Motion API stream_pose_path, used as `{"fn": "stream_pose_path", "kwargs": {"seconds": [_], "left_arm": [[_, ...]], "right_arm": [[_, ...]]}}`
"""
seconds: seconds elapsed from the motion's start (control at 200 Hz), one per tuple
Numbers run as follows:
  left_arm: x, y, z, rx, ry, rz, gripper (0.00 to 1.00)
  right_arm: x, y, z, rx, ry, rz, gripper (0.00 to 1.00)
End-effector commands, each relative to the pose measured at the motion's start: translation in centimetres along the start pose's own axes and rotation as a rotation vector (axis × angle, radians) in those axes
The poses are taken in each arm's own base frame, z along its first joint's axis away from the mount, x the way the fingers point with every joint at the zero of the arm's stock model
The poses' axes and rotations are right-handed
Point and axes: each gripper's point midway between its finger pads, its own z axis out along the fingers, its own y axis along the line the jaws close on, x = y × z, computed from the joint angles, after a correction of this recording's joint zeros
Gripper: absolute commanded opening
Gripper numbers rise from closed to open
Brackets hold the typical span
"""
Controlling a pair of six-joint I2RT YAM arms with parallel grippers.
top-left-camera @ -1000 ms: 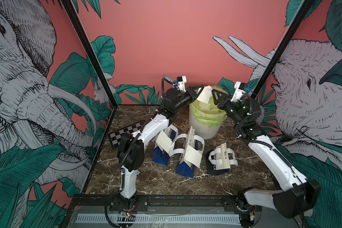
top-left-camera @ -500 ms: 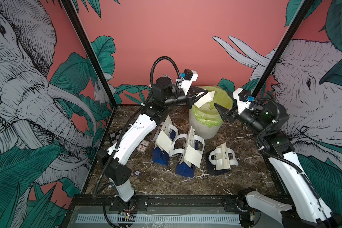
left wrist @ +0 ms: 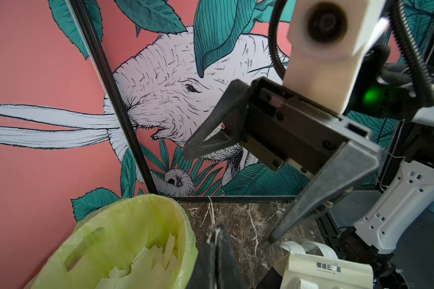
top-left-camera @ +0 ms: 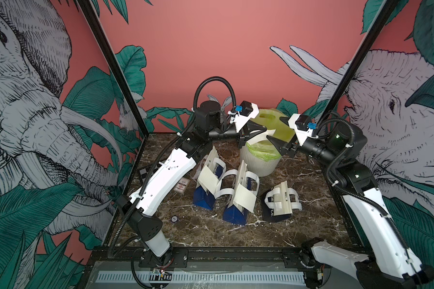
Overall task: Shred takeout receipts and throw away
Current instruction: Shred the takeout receipt.
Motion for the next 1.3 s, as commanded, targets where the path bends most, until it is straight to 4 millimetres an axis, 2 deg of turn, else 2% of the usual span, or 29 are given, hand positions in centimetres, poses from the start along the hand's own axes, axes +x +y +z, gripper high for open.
{"fn": "stream_pose_path", "kwargs": {"seconds": [0.0,0.13,0.375,0.465,0.69,0.9,1.045,1.115,1.295], "left_arm": [[-2.4,-1.0,-0.9,0.014,-0.036,0.077,0.0],[-2.5,-0.9,-1.0,0.005,-0.043,0.081,0.0],[-2.3,-0.8,-1.1,-0.004,-0.039,0.086,0.0],[-2.6,-1.2,-1.2,0.009,-0.047,0.09,0.0],[-2.9,-1.7,-1.6,0.018,-0.043,0.1,0.0],[-2.6,-1.6,-1.6,0.017,-0.033,0.078,0.0],[-2.7,-1.1,-1.3,-0.002,-0.042,0.058,0.0],[-3.0,-0.7,-1.3,-0.021,-0.048,0.044,0.0],[-3.1,2.0,-0.7,-0.124,-0.015,-0.101,0.0]], "right_arm": [[-0.2,1.1,0.7,-0.057,0.01,-0.049,0.63],[0.3,1.1,1.1,-0.051,0.026,-0.069,0.52],[1.2,1.5,0.5,-0.064,0.086,-0.088,0.5],[1.5,1.6,0.5,-0.067,0.098,-0.086,0.46],[1.4,1.6,0.8,-0.077,0.093,-0.086,0.19],[0.6,1.7,0.8,-0.082,0.058,-0.065,0.19],[0.4,1.6,1.2,-0.081,0.043,-0.043,0.11],[0.5,1.5,1.3,-0.075,0.046,-0.047,0.0],[0.9,0.5,1.4,-0.014,0.071,-0.063,0.0]]}}
